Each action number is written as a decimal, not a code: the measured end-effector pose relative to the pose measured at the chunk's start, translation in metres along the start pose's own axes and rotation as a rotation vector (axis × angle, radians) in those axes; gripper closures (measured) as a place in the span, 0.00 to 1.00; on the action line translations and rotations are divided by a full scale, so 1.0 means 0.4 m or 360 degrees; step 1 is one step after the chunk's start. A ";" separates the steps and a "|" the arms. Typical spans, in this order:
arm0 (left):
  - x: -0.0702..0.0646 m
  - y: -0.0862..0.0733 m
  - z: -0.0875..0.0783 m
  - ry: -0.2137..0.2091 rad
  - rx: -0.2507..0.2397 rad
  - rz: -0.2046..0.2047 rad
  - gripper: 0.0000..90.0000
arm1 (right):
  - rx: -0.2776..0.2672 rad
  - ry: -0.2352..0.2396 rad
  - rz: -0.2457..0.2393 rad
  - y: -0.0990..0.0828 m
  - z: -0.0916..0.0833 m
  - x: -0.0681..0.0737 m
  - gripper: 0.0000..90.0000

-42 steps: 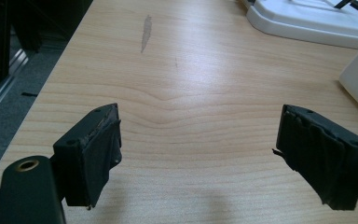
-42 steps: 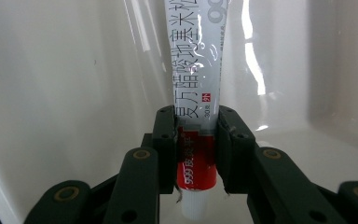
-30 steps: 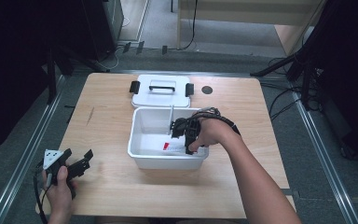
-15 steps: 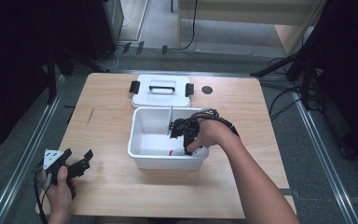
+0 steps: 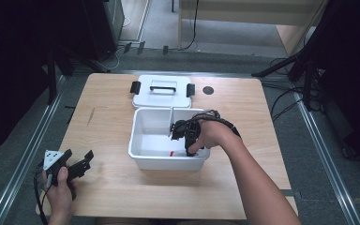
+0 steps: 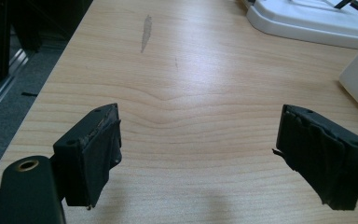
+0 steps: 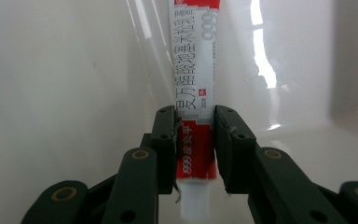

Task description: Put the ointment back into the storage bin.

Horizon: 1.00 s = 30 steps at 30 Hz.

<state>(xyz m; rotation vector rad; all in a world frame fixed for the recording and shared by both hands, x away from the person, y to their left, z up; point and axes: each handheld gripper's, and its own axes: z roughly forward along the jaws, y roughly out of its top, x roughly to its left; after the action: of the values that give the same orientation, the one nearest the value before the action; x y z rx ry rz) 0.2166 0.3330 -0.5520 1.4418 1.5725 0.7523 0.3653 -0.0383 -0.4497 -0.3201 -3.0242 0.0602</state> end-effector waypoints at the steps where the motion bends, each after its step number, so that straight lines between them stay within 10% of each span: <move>1: 0.000 0.000 0.000 0.0000 0.0000 0.0000 0.16 | -0.0012 0.0000 0.0012 0.000 -0.003 0.000 0.77; 13: 0.000 0.000 0.000 -0.0001 0.0000 0.0001 0.16 | -0.0152 -0.0033 0.0046 -0.017 -0.053 -0.009 0.93; 30: 0.000 0.001 0.000 -0.0001 0.0003 0.0003 0.16 | -0.0419 -0.0117 0.0179 -0.098 -0.199 -0.005 0.90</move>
<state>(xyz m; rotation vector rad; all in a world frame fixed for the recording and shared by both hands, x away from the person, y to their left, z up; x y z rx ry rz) 0.2168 0.3330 -0.5518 1.4447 1.5721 0.7518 0.3675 -0.0748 -0.3689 -0.5199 -3.0846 -0.3274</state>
